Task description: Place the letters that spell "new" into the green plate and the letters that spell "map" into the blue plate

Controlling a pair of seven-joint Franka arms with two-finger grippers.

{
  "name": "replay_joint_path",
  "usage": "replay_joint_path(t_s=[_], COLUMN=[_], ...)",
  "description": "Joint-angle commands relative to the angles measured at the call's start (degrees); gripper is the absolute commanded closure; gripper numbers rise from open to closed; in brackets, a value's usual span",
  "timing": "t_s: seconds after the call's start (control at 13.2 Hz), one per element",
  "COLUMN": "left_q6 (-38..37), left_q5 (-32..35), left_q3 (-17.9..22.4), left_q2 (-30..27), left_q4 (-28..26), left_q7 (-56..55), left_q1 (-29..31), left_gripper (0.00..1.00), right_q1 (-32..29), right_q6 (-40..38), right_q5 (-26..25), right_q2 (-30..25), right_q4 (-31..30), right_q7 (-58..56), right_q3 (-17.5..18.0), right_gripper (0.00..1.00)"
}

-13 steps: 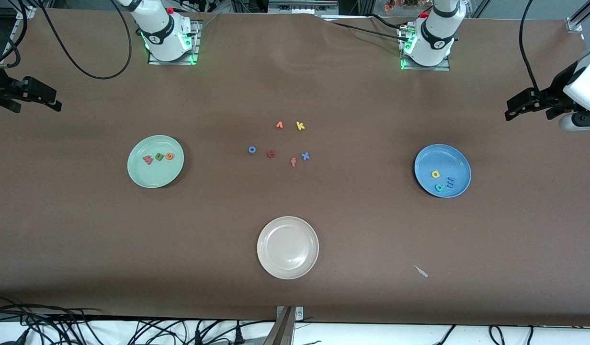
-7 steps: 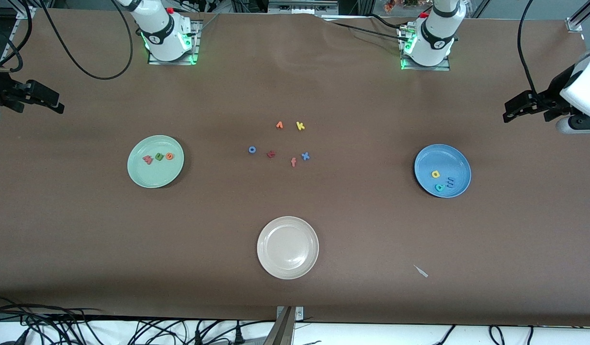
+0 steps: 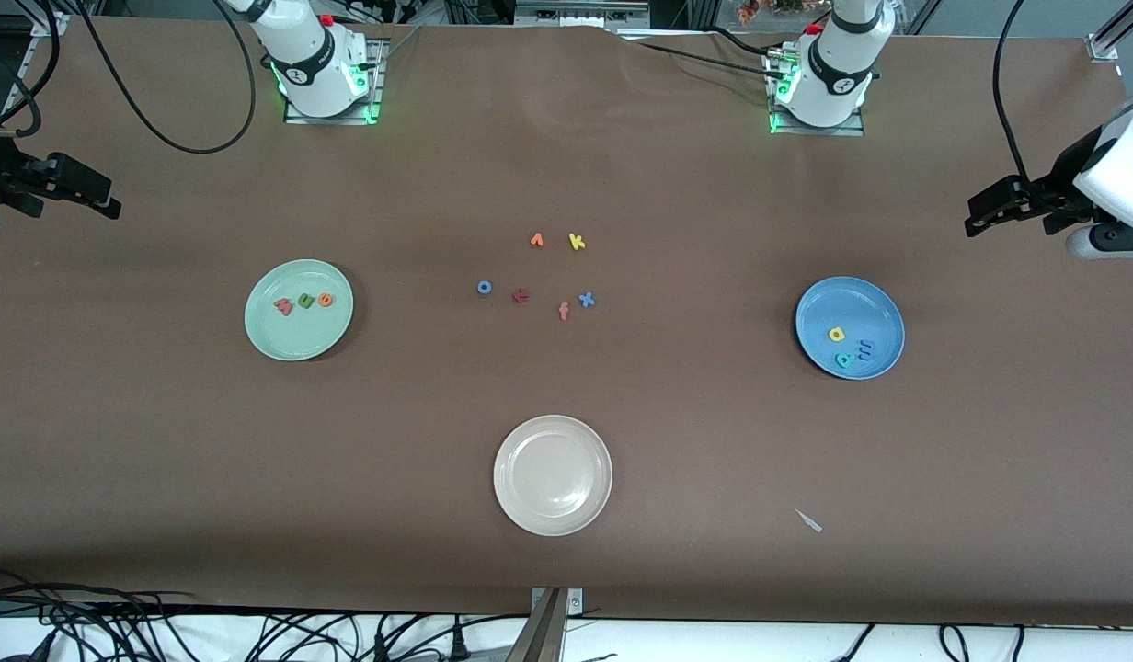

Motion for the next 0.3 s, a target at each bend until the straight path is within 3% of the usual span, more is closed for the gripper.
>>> replay_joint_path(t_s=[0.0,0.23], left_q6=[0.5,0.5], left_q5=[-0.3,-0.3], left_q3=[0.1,0.1], left_q2=[-0.2,-0.2], left_q4=[-0.2,-0.2], left_q7=[1.1,1.2], left_q1=[-0.2,-0.2], left_gripper=[0.0,0.0], right_q1=[-0.3,-0.3], right_q6=[-0.6,-0.9], right_q5=[0.1,0.1], right_q2=[0.9,2.0], right_q4=[1.5,3.0], right_q7=[0.2,0.1], right_q3=[0.6,0.6], right_gripper=[0.0,0.0])
